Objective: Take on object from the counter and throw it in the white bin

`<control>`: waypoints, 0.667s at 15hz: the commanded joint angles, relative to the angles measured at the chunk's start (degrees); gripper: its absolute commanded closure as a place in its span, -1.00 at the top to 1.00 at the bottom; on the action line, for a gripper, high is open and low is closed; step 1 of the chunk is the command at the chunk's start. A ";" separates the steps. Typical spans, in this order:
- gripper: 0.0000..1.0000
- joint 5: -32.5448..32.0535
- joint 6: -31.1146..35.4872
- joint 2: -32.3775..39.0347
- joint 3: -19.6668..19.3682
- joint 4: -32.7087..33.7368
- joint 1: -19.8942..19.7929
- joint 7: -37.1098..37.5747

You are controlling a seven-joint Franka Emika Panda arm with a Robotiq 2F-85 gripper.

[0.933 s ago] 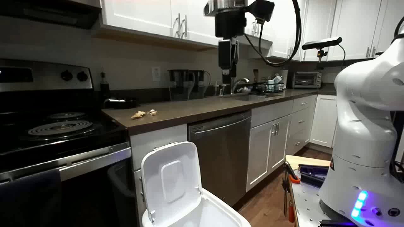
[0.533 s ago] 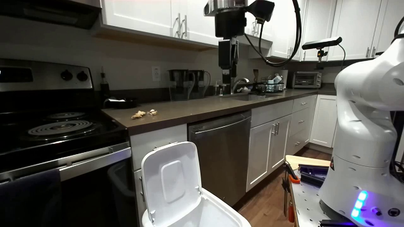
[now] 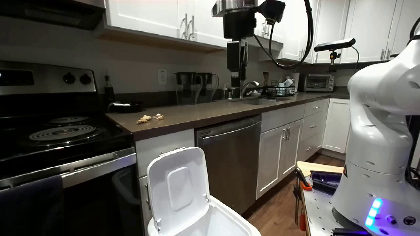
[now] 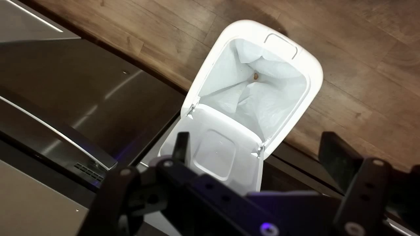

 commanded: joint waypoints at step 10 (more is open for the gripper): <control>1.00 -8.42 -4.19 12.62 -3.13 20.87 -1.78 -2.84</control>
